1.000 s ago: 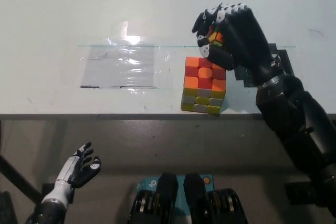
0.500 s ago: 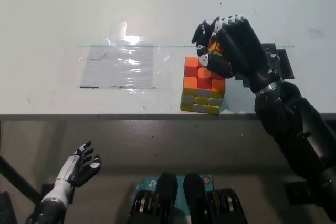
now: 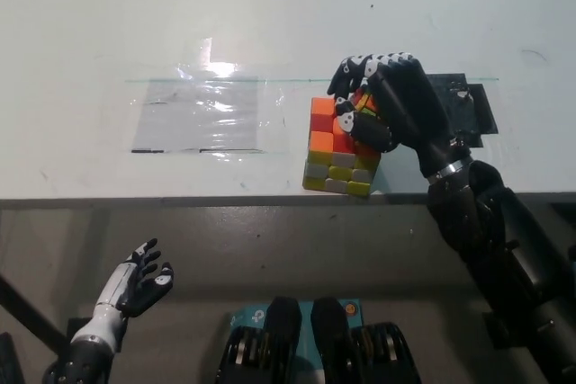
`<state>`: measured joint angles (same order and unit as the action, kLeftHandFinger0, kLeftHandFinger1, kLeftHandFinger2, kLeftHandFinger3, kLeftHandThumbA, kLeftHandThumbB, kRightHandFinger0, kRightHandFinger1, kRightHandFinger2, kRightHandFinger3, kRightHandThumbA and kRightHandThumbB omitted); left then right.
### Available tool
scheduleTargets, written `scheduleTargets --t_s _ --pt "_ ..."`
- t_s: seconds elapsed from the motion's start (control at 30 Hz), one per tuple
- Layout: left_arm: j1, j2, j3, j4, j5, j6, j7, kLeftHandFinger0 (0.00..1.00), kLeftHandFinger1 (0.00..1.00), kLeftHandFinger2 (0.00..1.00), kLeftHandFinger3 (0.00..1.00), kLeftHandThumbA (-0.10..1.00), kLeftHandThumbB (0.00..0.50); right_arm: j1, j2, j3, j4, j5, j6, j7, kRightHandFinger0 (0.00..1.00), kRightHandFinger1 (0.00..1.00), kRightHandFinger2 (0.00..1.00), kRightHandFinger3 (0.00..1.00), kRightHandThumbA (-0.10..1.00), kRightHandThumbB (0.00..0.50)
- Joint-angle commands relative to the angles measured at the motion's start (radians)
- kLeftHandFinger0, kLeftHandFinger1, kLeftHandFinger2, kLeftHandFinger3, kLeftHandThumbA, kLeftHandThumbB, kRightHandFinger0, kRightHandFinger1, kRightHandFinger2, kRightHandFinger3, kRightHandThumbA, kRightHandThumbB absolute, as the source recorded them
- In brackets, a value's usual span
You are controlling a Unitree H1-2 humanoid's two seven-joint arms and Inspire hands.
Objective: The robot uses its right hand to pick up the small cube kept on the middle on the desk and place it on the bigger cube kept next to it
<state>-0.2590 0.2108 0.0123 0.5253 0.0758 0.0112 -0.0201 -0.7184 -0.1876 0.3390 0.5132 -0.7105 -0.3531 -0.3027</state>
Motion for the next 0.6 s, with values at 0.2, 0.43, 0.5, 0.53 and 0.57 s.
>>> scheduleTargets --t_s 0.2,0.43,0.5,0.53,0.57 --pt "-0.031 0.020 -0.002 -0.018 0.009 -0.023 -0.001 1.00 1.00 1.00 1.00 0.30 0.227 -0.037 0.040 0.029 0.041 -0.014 -0.065 -0.047 0.00 0.06 0.38 0.15 -0.10 0.208" --pt "-0.035 0.026 -0.008 -0.008 0.018 -0.019 -0.002 1.00 1.00 1.00 1.00 0.33 0.231 -0.055 0.027 0.059 0.027 -0.039 -0.053 -0.024 0.00 0.06 0.39 0.15 -0.10 0.230" --pt "-0.036 0.026 -0.008 -0.008 0.016 -0.022 -0.005 1.00 1.00 1.00 1.00 0.32 0.229 -0.074 0.011 0.085 0.021 -0.078 -0.062 -0.024 0.00 0.10 0.40 0.19 -0.10 0.253" --pt "-0.035 0.026 -0.009 -0.011 0.019 -0.019 -0.005 1.00 1.00 1.00 1.00 0.32 0.228 -0.075 0.008 0.087 0.019 -0.075 -0.059 -0.016 0.00 0.11 0.40 0.19 -0.10 0.249" --pt "-0.035 0.027 -0.010 -0.012 0.019 -0.017 -0.005 1.00 1.00 1.00 1.00 0.32 0.228 -0.075 0.008 0.090 0.019 -0.074 -0.058 -0.019 0.00 0.12 0.41 0.20 -0.10 0.248"
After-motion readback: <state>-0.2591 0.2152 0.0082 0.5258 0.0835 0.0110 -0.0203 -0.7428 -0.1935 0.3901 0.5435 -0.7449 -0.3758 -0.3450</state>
